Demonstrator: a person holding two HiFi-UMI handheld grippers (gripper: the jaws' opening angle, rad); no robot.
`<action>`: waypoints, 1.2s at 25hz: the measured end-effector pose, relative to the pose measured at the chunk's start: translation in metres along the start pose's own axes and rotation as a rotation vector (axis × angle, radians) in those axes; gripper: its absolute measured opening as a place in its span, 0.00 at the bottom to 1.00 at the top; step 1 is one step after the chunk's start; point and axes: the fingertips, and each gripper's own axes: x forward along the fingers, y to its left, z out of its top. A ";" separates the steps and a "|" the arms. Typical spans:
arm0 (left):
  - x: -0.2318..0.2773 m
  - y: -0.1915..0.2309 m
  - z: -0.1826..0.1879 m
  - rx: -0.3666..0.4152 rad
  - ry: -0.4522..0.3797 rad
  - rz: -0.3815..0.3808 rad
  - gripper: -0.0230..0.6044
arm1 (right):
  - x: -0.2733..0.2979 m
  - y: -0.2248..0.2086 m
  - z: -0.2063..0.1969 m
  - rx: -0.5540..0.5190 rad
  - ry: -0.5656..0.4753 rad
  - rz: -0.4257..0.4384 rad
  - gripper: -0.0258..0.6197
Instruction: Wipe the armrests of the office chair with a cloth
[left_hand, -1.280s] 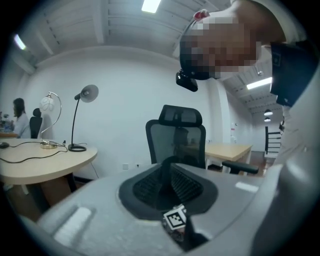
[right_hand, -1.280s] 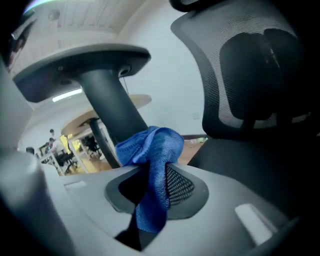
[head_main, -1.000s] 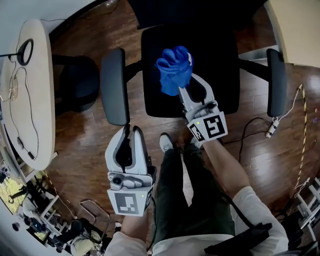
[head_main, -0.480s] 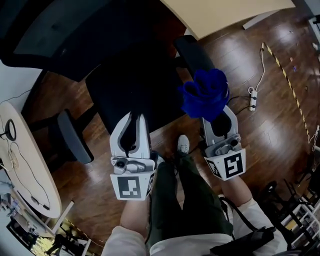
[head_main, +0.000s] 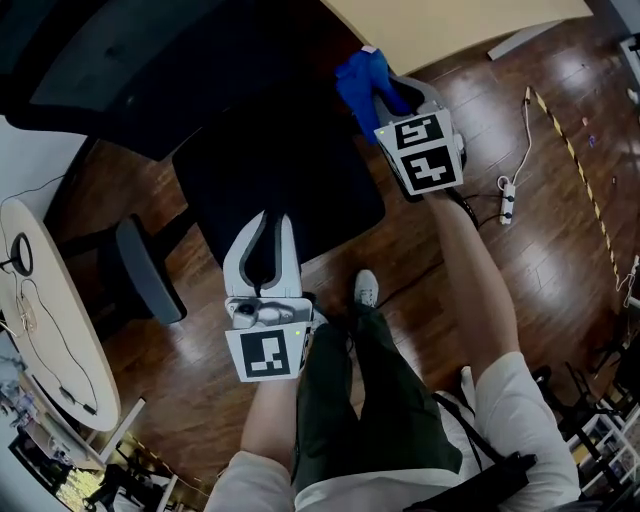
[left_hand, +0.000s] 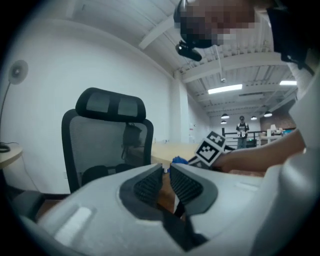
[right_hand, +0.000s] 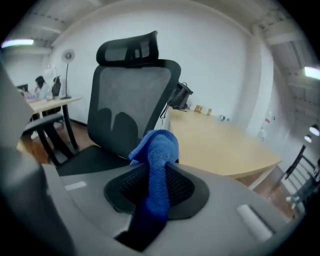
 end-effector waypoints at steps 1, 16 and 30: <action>0.004 -0.001 -0.003 -0.004 0.010 -0.007 0.11 | -0.006 0.001 -0.007 0.028 0.006 0.016 0.18; -0.035 0.015 0.071 -0.080 -0.071 0.022 0.11 | -0.273 0.081 0.081 0.157 -0.736 0.166 0.18; -0.233 0.054 0.331 0.014 -0.218 0.119 0.11 | -0.470 0.120 0.259 0.259 -0.832 0.194 0.18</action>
